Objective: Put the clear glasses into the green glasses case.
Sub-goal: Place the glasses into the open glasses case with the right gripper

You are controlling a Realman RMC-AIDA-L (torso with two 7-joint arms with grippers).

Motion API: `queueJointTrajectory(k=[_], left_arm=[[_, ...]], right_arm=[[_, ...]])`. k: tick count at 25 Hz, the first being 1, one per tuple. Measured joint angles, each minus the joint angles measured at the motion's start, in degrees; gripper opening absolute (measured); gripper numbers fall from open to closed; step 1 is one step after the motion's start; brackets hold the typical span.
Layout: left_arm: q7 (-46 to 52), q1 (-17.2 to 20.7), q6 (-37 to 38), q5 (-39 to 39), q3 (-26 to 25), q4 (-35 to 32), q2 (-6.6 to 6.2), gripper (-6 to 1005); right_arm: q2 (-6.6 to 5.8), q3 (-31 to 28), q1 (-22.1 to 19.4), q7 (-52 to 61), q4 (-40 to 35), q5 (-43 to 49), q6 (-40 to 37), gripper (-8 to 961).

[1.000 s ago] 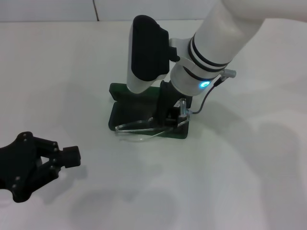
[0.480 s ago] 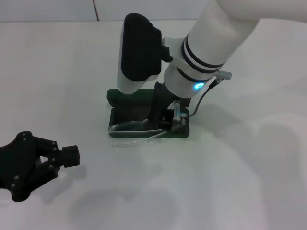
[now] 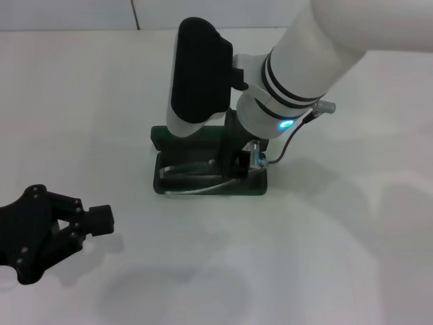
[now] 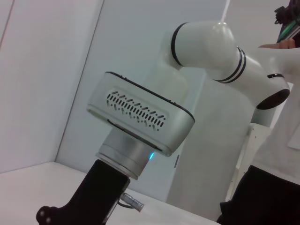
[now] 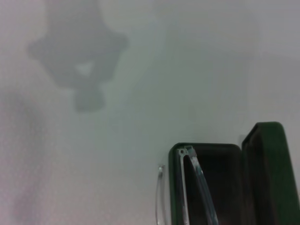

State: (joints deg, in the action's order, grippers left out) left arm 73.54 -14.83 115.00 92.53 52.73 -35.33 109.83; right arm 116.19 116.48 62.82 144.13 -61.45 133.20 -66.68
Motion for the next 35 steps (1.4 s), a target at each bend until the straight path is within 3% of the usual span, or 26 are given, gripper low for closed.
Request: queueJointTrajectory(k=[10,35], left_arm=[[0.0,-0.1,0.1,0.0,0.0,0.0,-0.12,52],[-0.4,-0.1,-0.1,0.0,0.2,0.0,0.12,52]], right_arm=[[0.00,0.0,-0.2,5.0,-1.2,1.5,1.8,45],[0.00,2.5,1.0,5.1,3.7,1.0,6.1,43]])
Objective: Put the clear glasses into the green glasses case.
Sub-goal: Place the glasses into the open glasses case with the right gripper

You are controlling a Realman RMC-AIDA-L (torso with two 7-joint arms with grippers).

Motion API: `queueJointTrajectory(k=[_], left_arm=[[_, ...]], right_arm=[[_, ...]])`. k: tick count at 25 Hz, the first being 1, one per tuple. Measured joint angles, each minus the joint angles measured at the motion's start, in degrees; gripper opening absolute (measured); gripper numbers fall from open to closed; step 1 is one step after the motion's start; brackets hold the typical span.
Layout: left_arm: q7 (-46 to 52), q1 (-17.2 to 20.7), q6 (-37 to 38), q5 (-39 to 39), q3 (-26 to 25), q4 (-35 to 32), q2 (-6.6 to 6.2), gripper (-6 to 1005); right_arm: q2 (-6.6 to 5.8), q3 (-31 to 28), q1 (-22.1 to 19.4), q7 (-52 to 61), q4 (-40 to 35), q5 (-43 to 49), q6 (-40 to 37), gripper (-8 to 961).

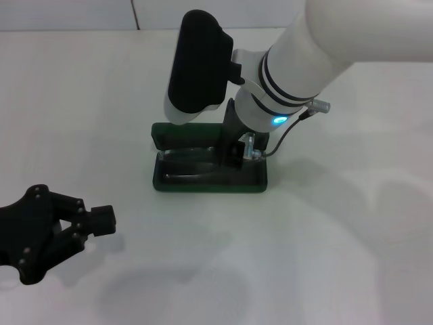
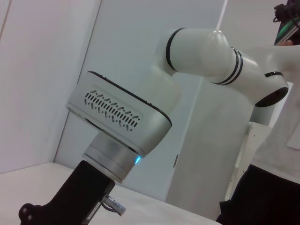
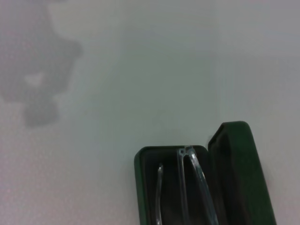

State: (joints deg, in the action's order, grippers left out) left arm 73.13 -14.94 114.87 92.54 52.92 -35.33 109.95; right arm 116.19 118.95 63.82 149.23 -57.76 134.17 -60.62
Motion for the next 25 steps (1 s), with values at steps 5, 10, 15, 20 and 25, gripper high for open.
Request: queueJointTrajectory(k=[5,10,15,20,25], left_arm=[[0.0,0.0,0.0,0.0,0.1,0.0,0.00,52],[0.0,0.0,0.0,0.1,0.1,0.0,0.00,52],[0.0,0.0,0.0,0.1,0.1,0.0,0.00,52],[0.0,0.0,0.0,0.1,0.0,0.0,0.00,52],[0.0,0.0,0.0,0.1,0.0,0.0,0.00,52]], right_arm=[[0.00,0.1,0.0,0.0,0.0,0.0,0.0,55],[0.00,0.1,0.0,0.0,0.0,-0.1,0.0,67],[0.00,0.1,0.0,0.0,0.0,-0.2,0.0,80],[0.00,0.1,0.1,0.1,0.0,-0.2,-0.4,92],[0.00,0.1,0.1,0.2,-0.4,-0.1,-0.8,104]])
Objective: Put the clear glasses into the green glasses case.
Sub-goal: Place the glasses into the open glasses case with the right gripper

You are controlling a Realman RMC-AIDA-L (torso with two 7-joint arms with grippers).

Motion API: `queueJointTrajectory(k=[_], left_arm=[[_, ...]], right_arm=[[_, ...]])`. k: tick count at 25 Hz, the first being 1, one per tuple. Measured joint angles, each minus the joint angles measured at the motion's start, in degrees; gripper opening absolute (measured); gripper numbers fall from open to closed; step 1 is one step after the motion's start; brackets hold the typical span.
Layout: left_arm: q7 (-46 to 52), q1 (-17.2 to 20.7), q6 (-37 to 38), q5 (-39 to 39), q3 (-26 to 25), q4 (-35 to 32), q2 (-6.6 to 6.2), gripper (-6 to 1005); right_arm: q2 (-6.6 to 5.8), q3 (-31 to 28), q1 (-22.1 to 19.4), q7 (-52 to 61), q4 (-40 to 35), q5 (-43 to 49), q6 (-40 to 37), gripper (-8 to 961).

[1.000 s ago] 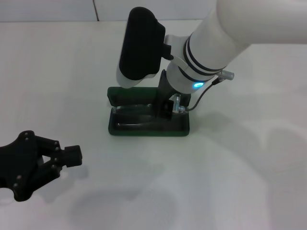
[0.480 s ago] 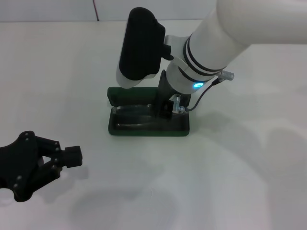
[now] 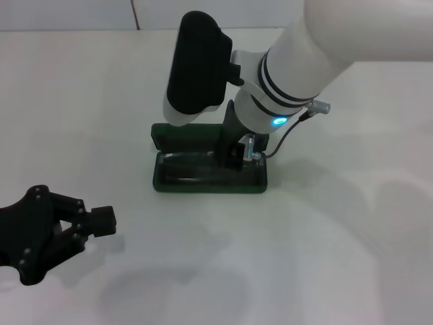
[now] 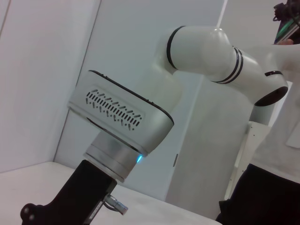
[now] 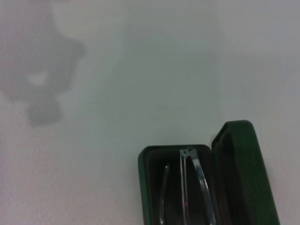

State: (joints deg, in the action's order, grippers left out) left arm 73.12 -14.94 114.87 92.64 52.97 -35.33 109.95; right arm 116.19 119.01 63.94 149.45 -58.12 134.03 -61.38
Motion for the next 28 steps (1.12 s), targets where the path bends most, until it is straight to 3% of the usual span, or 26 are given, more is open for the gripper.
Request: queueJointTrajectory(k=[13,28], left_arm=[[0.0,0.2,0.0,0.0,-0.2,0.0,-0.01,52],[0.4,0.0,0.0,0.0,-0.2,0.0,0.05,52]], right_arm=[[0.00,-0.2,-1.3,0.0,-5.3,-0.1,-3.3,191],[-0.01,-2.1,-3.8,0.1,-8.8,0.1,-7.8,194]])
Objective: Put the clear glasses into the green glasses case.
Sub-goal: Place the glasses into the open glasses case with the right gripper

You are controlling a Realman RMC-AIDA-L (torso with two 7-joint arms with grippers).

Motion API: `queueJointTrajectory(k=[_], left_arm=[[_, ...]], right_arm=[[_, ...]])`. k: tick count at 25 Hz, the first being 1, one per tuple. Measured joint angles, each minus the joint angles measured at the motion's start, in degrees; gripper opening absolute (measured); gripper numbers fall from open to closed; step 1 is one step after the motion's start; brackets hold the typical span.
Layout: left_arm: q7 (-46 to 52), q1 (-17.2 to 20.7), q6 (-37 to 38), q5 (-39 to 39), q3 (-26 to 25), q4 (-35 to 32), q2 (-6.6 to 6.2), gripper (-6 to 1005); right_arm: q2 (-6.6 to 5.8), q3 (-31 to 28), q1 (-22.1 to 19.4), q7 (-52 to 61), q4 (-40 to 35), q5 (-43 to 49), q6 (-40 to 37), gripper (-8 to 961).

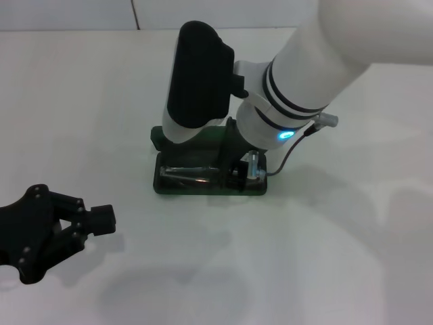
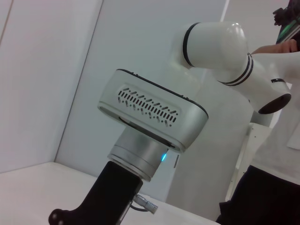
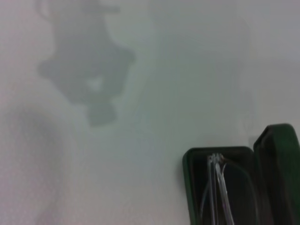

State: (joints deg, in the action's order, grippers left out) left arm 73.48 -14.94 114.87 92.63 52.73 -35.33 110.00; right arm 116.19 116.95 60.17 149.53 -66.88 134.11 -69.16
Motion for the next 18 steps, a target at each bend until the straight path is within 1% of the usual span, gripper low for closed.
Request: queueJointTrajectory(k=[6,13,18], left_arm=[[-0.3,0.0,0.0,0.0,0.0,0.0,0.08,52],[-0.3,-0.2,0.0,0.0,0.0,0.1,0.13,53],[-0.4,-0.3,-0.1,0.0,0.1,0.1,0.12,53]], right_arm=[[0.00,-1.0,-0.1,0.0,0.3,-0.4,-1.3,191],[0.01,-1.0,0.1,-0.6,4.3,-1.8,-0.7,188],[0.00,-0.8,0.3,-1.1,5.8,-2.3,0.2,188]])
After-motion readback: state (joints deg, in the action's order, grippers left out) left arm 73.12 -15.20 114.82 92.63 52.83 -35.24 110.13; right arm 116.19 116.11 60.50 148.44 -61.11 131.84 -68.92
